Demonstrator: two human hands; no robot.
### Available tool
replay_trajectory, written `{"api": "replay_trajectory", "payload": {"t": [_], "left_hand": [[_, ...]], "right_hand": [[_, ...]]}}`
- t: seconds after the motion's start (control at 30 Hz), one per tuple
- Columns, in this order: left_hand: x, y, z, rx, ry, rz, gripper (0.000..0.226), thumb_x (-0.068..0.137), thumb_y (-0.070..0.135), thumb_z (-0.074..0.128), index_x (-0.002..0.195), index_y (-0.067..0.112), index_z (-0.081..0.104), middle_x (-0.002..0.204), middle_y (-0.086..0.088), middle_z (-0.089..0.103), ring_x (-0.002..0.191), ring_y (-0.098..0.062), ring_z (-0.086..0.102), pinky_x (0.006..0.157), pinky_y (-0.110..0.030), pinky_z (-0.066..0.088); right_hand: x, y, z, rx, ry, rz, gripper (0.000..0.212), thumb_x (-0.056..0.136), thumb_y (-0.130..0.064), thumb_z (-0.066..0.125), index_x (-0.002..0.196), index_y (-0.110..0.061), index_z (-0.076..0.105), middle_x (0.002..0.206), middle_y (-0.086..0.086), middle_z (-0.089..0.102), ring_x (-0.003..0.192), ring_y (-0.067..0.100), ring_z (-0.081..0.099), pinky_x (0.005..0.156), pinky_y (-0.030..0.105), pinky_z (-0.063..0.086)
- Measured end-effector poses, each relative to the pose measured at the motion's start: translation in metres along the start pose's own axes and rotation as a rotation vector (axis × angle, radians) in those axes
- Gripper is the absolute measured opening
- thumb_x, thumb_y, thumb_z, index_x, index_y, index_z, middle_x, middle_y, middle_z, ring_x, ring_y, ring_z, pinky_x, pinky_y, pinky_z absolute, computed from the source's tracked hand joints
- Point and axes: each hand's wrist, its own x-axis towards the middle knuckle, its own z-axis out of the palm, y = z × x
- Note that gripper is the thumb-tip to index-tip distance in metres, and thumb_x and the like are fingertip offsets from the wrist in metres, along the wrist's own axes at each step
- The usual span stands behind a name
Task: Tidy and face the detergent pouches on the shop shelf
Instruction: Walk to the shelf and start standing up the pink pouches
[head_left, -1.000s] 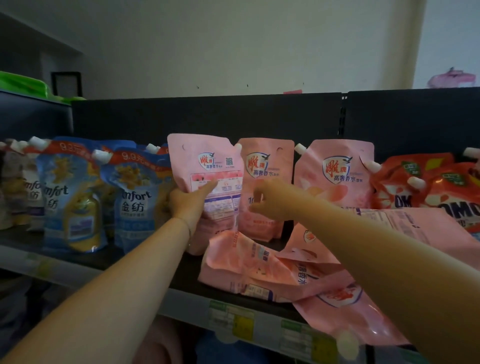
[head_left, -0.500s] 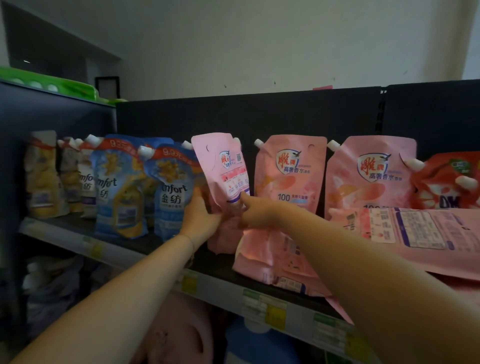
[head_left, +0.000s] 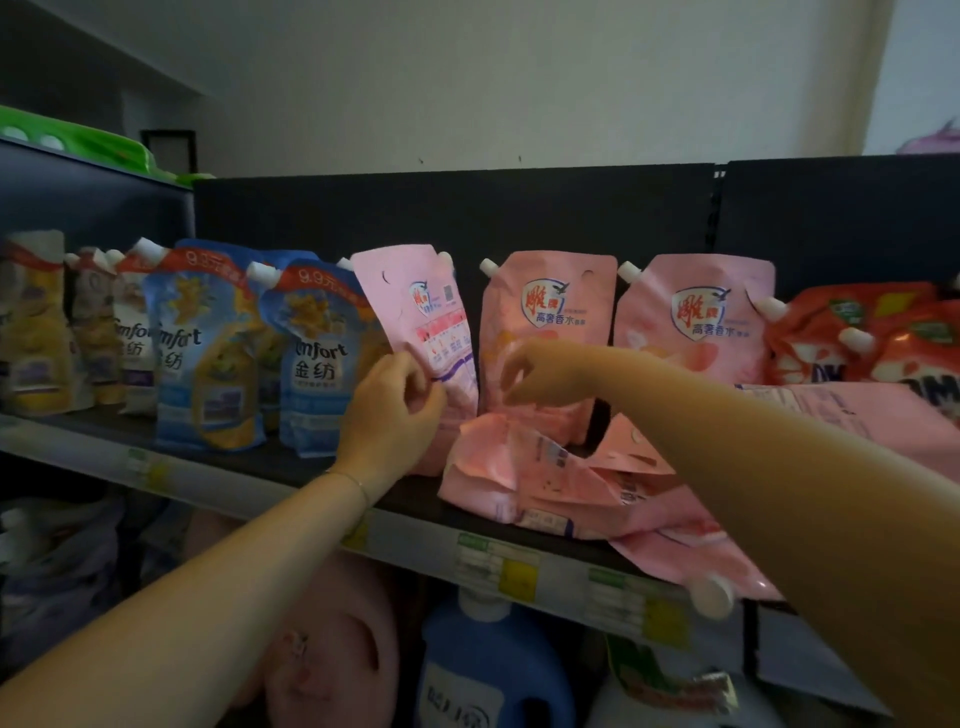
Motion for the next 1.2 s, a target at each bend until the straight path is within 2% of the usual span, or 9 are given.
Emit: {"api": "replay_trajectory", "payload": {"t": [0.1,0.2,0.3,0.4,0.6,0.77,0.87,1.0,1.2], "left_hand": [[-0.002,0.021,0.005,-0.085,-0.297,0.116,0.03,0.083,0.04,0.066,0.073,0.017,0.049,0.071,0.003,0.053,0.067,-0.018,0.052,0.062,-0.038,0.046],[-0.003,0.044,0.011,0.076,-0.599,0.279,0.052,0.07,0.074,0.058,0.093,0.028,0.055,0.096,0.011,0.055,0.09,-0.012,0.051,0.081,-0.036,0.046],[-0.015,0.066,0.023,0.436,-0.682,0.57,0.071,0.067,0.083,0.05,0.118,0.034,0.052,0.123,0.013,0.052,0.112,-0.013,0.046,0.094,-0.038,0.033],[-0.027,0.076,0.036,0.542,-0.735,0.738,0.068,0.072,0.081,0.048,0.119,0.032,0.052,0.126,0.012,0.055,0.115,-0.016,0.049,0.094,-0.043,0.027],[-0.025,0.074,0.041,0.286,-0.702,0.58,0.023,0.092,0.048,0.049,0.092,0.028,0.059,0.096,0.011,0.062,0.098,-0.012,0.054,0.1,-0.043,0.03],[-0.009,0.062,0.052,-0.051,-0.581,0.267,0.033,0.094,0.041,0.053,0.085,0.015,0.071,0.075,0.0,0.067,0.073,-0.018,0.058,0.072,-0.028,0.043],[-0.002,0.061,0.056,-0.134,-0.525,0.182,0.035,0.093,0.038,0.054,0.078,0.011,0.07,0.063,0.004,0.058,0.06,-0.008,0.051,0.057,-0.019,0.034],[0.006,0.064,0.058,-0.303,-0.404,0.057,0.044,0.094,0.032,0.057,0.053,0.016,0.05,0.051,0.006,0.042,0.049,-0.005,0.036,0.05,-0.016,0.029],[0.025,0.067,0.047,-0.495,-0.159,-0.295,0.046,0.094,0.048,0.048,0.066,0.012,0.054,0.068,-0.003,0.059,0.067,-0.015,0.056,0.063,-0.025,0.044]], "right_hand": [[-0.016,0.011,0.001,-0.013,0.0,0.045,0.031,0.095,-0.028,0.055,0.122,-0.014,0.062,0.122,0.004,0.06,0.106,0.02,0.057,0.092,0.031,0.046],[-0.03,0.018,0.005,-0.03,0.019,0.075,0.03,0.096,-0.024,0.053,0.122,-0.011,0.062,0.123,0.007,0.06,0.109,0.024,0.056,0.089,0.03,0.042],[-0.044,0.024,0.008,-0.024,0.061,0.09,0.028,0.094,-0.02,0.054,0.118,-0.011,0.064,0.118,0.008,0.062,0.1,0.022,0.055,0.082,0.029,0.042],[-0.055,0.033,0.007,-0.055,0.163,0.103,0.025,0.094,-0.019,0.052,0.113,-0.014,0.067,0.111,0.0,0.059,0.094,0.016,0.052,0.079,0.026,0.04],[-0.065,0.045,-0.003,-0.072,0.328,0.13,0.019,0.093,-0.024,0.051,0.102,-0.02,0.067,0.105,-0.001,0.062,0.09,0.019,0.06,0.084,0.037,0.054],[-0.073,0.046,-0.015,-0.093,0.394,0.124,0.022,0.093,-0.026,0.051,0.105,-0.02,0.069,0.103,0.0,0.066,0.088,0.019,0.062,0.082,0.04,0.056],[-0.081,0.044,-0.02,-0.122,0.524,0.122,0.025,0.094,-0.027,0.048,0.103,-0.018,0.068,0.098,0.002,0.067,0.081,0.021,0.062,0.075,0.041,0.056],[-0.09,0.044,-0.021,-0.159,0.735,0.022,0.026,0.095,-0.026,0.046,0.104,-0.013,0.066,0.104,0.004,0.063,0.086,0.023,0.059,0.068,0.031,0.045],[-0.096,0.054,-0.001,-0.339,0.913,-0.128,0.026,0.09,-0.022,0.045,0.104,-0.006,0.06,0.104,0.012,0.057,0.093,0.03,0.054,0.079,0.039,0.046]]}}
